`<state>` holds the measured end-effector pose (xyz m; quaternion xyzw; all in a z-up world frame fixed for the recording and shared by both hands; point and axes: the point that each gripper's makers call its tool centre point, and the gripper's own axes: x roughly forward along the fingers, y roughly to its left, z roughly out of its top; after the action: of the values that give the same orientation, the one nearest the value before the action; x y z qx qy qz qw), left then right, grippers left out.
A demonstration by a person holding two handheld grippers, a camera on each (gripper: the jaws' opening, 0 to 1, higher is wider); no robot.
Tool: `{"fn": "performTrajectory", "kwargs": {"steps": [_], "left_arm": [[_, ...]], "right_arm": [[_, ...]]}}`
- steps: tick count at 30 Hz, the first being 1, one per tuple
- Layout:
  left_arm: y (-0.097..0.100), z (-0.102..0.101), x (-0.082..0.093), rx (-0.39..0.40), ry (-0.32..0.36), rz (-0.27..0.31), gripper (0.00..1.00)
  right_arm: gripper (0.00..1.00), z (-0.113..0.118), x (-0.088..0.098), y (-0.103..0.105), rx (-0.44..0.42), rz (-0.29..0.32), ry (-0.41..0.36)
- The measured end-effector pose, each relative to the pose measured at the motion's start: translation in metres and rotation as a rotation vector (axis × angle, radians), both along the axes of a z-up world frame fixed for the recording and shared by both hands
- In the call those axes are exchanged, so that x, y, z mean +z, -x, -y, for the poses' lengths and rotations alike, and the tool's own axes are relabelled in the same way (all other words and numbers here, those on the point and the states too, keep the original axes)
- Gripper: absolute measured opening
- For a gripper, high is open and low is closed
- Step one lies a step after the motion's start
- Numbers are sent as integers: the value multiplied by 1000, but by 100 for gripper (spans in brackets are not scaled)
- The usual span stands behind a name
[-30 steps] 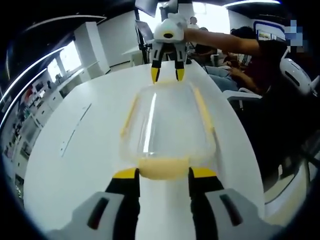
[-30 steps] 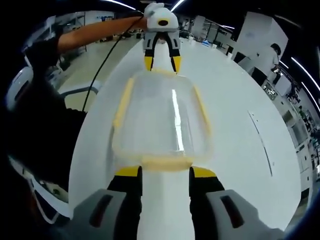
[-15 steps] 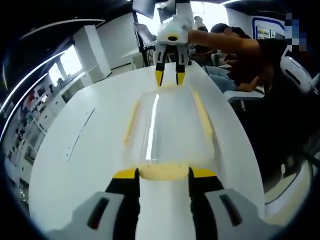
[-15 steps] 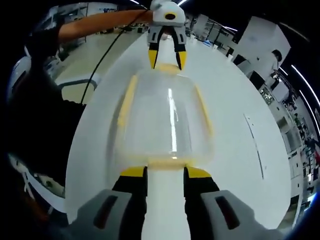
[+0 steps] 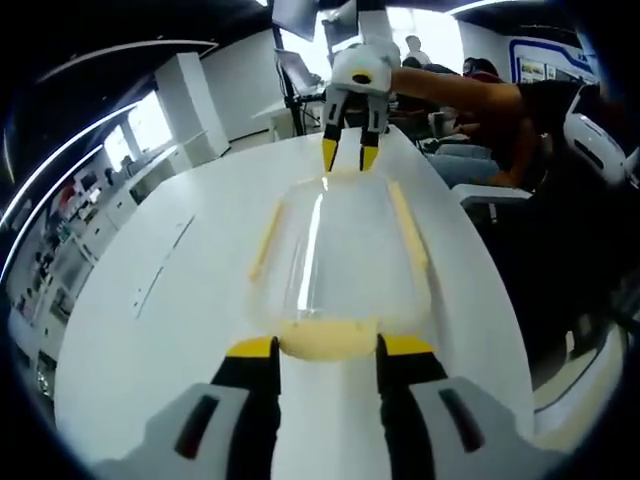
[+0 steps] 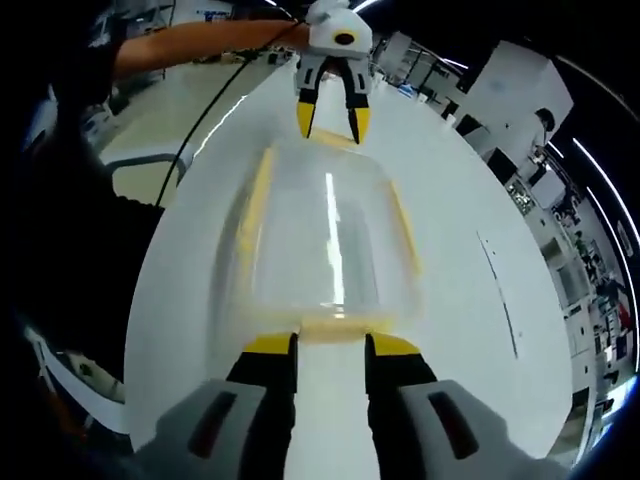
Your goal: Snap each plastic latch of the storage box into its locked position after aligning the lid with the box until every specified latch is closed and the lid sits flush.
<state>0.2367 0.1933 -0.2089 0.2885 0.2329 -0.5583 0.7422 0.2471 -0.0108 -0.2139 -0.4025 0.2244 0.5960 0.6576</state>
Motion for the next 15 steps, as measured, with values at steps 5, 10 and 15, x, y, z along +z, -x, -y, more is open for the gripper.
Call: {"fn": "performTrajectory", "kwargs": {"steps": [5, 10, 15], "left_arm": [[8, 4, -3, -6, 4, 8, 36], [7, 4, -3, -19, 10, 14, 37], [11, 10, -8, -32, 29, 13, 41]], "right_arm": [[32, -2, 1, -1, 4, -75, -42], [33, -3, -2, -3, 20, -132, -57], [41, -5, -4, -10, 19, -158, -71]]}}
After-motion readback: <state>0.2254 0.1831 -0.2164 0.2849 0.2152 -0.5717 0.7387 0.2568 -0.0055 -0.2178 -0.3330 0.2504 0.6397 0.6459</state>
